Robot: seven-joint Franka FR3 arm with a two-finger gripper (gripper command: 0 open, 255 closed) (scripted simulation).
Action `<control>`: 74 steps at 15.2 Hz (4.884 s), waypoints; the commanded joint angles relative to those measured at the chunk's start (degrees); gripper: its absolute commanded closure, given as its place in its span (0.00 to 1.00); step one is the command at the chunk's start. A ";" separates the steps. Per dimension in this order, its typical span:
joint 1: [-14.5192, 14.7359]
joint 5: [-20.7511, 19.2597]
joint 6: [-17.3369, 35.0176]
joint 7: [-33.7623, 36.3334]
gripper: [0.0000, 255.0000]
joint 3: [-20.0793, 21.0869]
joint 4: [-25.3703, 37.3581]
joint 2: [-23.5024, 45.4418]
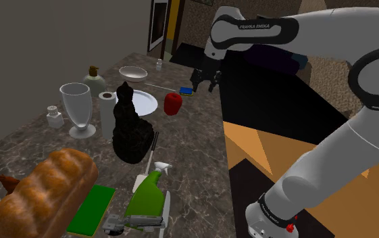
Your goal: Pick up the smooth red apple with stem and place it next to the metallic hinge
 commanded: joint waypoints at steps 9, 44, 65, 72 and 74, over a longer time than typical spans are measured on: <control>0.33 0.16 -0.20 2.56 0.00 0.22 23.95 23.94; 0.57 0.18 -1.54 3.60 1.00 0.24 34.84 33.55; 0.50 0.04 -19.15 4.50 1.00 0.28 54.82 35.90; 3.75 -0.11 -14.66 8.75 1.00 1.51 39.77 25.09; 5.00 -0.11 -13.24 10.59 1.00 2.16 34.94 21.56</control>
